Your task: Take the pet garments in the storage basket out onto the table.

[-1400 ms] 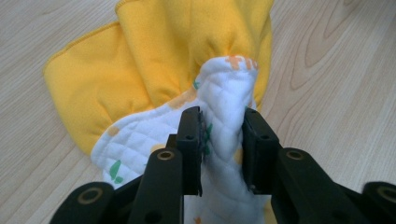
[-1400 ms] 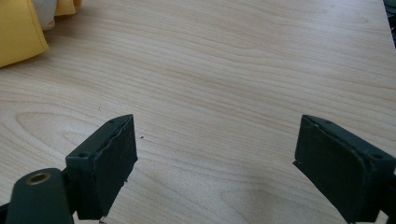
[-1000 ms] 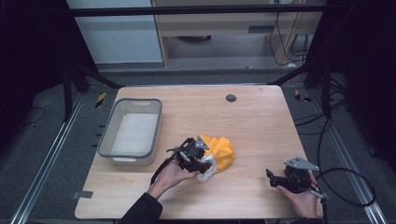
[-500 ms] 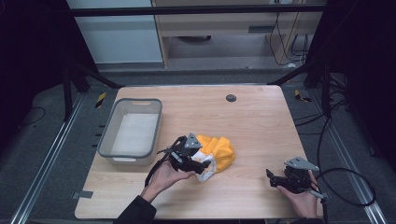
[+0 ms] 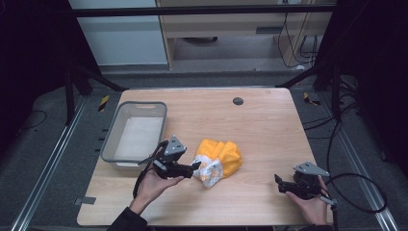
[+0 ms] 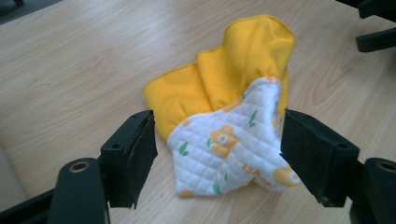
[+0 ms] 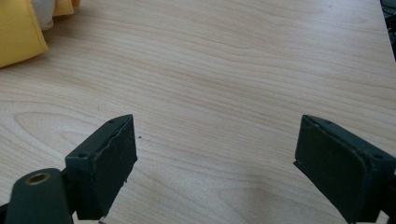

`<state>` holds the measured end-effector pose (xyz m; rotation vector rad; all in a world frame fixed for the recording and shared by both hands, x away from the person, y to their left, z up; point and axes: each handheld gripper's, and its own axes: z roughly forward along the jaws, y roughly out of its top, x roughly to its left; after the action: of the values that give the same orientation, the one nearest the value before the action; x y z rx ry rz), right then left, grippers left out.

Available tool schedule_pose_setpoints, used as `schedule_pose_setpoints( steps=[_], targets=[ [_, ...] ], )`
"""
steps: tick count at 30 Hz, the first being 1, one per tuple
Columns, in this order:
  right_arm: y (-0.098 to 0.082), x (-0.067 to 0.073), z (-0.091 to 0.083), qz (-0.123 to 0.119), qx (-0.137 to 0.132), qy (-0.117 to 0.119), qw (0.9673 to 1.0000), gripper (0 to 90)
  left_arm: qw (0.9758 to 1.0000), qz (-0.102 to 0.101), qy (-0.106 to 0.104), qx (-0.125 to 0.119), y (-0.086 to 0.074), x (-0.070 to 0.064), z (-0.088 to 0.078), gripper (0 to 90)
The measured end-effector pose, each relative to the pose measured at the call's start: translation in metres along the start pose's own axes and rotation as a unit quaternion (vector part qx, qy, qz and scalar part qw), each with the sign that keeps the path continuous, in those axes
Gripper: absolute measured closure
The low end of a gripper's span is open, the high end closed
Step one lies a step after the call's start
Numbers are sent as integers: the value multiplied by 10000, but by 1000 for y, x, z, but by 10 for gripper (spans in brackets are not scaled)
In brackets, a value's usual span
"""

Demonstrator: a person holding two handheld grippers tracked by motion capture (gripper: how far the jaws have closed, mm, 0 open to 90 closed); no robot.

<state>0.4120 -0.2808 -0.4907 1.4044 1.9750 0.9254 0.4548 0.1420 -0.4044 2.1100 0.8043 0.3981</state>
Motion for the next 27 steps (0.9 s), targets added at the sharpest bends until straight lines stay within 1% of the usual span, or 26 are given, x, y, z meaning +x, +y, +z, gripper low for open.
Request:
schedule_pose_setpoints(
  steps=[3, 5, 11, 13, 18, 21, 24, 27],
  targets=[
    [0, 0, -1, 48, -9, 10, 10000, 125, 9998, -71, 127, -99, -9, 5, -7, 265],
    [0, 0, -1, 67, -12, 21, 10000, 124, 9997, -132, 150, -130, -15, 8, -11, 265],
    [-1, -2, -2, 46, -38, -2, 10000, 121, 9993, -190, 270, -175, -34, 10, -21, 271],
    [-1, -1, -2, 38, -41, -3, 10000, 119, 9991, -262, 282, -178, -41, 10, -24, 276],
    [-1, -2, -2, 48, -39, 8, 10000, 111, 9986, -335, 385, -110, -58, 13, -31, 279],
    [-2, -1, -2, 84, -31, 15, 10000, 108, 9981, -414, 448, -83, -68, 18, -35, 278],
    [-2, -1, -2, 74, -35, 28, 10000, 106, 9973, -453, 573, -46, -79, 23, -40, 273],
    [-2, -2, -2, 84, -22, 37, 10000, 101, 9968, -502, 617, -2, -88, 28, -43, 266]
  ],
)
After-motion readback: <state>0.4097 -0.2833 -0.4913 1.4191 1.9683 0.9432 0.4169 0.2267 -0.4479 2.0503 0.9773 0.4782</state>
